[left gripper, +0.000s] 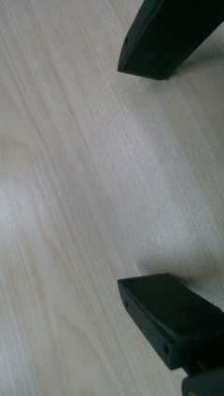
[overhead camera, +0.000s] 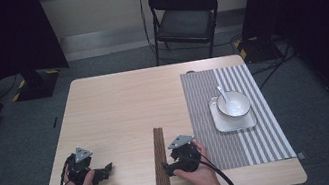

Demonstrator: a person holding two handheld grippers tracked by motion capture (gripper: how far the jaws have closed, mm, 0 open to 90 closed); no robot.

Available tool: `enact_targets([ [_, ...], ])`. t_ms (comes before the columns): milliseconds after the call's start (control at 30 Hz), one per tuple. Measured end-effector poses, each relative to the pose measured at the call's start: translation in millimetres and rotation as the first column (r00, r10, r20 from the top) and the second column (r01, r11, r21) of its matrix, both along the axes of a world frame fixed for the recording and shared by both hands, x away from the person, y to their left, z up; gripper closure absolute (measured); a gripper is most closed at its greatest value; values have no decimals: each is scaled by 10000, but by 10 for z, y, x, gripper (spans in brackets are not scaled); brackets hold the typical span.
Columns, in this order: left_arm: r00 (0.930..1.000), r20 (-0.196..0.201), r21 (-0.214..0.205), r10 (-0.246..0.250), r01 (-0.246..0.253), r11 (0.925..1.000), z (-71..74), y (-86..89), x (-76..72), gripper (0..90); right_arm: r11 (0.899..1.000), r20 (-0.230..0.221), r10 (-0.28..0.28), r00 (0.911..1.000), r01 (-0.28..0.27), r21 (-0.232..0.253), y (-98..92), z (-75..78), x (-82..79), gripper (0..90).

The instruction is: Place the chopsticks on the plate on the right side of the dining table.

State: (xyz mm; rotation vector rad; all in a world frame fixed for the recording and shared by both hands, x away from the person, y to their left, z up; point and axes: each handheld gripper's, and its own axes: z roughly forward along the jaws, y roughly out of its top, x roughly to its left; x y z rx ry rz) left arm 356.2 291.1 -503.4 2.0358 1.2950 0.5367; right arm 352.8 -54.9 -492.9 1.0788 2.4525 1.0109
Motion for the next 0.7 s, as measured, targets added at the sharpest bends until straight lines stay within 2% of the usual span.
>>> enact_targets([
  [500,10000,1,-6,-6,6,10000,0,0,1,0,9991,182,-255,9995,261,-338,-113,-12,-19,225],
  [533,10000,2,-6,-5,5,10000,0,0,0,0,9989,225,-344,9992,350,-298,-142,-8,-17,273],
  [600,10000,-1,0,-3,3,10000,0,0,0,0,9988,224,-378,9990,385,-297,-153,-4,-15,293],
  [700,10000,-1,-2,0,0,10000,0,0,0,0,9984,259,-513,9983,519,-234,-191,5,-5,381],
])
